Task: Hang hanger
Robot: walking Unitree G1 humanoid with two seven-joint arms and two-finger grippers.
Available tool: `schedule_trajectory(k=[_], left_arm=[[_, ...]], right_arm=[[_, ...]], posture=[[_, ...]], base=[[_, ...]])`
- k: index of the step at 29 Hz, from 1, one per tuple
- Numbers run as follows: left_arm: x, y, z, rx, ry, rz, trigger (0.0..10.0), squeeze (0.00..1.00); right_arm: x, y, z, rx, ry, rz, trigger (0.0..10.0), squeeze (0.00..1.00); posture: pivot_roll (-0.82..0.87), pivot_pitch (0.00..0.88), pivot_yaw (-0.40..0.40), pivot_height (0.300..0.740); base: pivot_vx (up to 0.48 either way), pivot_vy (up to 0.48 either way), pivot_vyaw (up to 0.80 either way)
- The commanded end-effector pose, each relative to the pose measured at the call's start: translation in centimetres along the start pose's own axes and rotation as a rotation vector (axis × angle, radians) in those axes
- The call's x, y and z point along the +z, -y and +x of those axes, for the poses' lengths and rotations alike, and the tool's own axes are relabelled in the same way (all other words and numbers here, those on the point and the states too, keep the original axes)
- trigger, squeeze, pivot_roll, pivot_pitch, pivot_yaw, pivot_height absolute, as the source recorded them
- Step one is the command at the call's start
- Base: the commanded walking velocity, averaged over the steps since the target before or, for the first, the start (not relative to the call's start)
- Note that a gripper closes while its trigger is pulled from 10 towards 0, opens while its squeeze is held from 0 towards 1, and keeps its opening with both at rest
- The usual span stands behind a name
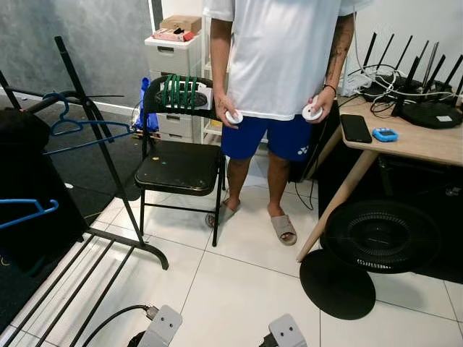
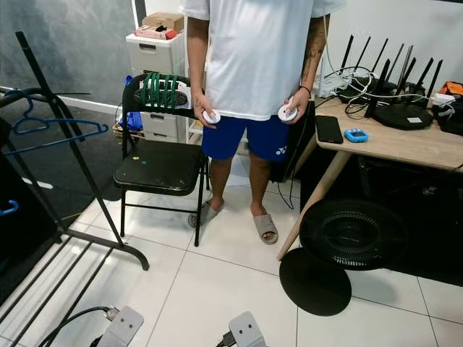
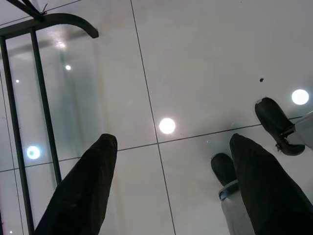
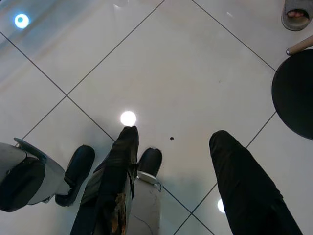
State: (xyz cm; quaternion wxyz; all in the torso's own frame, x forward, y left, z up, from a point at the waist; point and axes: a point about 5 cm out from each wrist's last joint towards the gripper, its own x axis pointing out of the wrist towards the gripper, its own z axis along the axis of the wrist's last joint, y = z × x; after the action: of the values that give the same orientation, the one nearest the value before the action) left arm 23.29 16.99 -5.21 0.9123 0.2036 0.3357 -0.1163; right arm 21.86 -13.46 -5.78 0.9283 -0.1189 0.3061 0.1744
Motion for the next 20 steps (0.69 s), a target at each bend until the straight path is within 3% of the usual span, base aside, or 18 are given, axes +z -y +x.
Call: schedule_trajectory(k=[1,20], left_arm=[[-0.67,0.16,-0.20,0.000,-0.019,-0.020,10.0,0.00],[-0.54,0.49,-0.18,-0.015,-0.014,-0.009,10.0,0.00]], right_arm=[[-0.63,-0.22,-0.21,0.009,-0.024,-0.008,10.0,0.00],[-0.89,-0.17,-0.34,0.000,-0.026,0.000,10.0,0.00]], posture=[[-0.08,0.082,0.046,0.740],[-0.09,0.085,0.050,0.740]], base=[[0.000,0.000,0.00],[0.000,0.000,0.00]])
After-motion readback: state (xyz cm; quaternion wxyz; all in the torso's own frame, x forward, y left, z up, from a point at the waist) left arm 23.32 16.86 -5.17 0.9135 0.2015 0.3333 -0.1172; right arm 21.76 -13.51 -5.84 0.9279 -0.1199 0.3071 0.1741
